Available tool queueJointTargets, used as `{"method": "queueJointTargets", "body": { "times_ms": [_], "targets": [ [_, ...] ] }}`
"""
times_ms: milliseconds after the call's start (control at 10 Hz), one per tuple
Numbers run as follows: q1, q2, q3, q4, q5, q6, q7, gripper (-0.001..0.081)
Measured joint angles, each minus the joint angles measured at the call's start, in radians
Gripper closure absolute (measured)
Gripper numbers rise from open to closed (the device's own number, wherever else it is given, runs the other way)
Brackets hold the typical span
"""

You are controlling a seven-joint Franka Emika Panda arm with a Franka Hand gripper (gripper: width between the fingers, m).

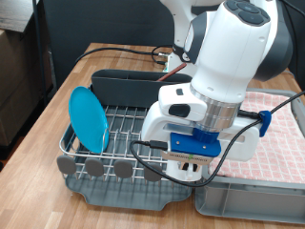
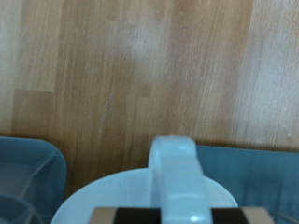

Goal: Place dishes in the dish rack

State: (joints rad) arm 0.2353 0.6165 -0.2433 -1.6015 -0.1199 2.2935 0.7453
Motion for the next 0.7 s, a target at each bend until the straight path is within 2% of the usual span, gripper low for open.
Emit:
{"method": "queueJointTargets", "body": {
  "times_ms": [300,600,700],
  "targets": [
    [-0.002,0.026,-0.008,0.024,-0.002,-0.006,-0.005,0.0734],
    [-0.042,0.049,0.037,0.056,0.058,-0.04,-0.079,0.0734],
    [-0.05,0.057,0.046,0.072,0.064,-0.064,-0.091,0.0625]
  ]
}}
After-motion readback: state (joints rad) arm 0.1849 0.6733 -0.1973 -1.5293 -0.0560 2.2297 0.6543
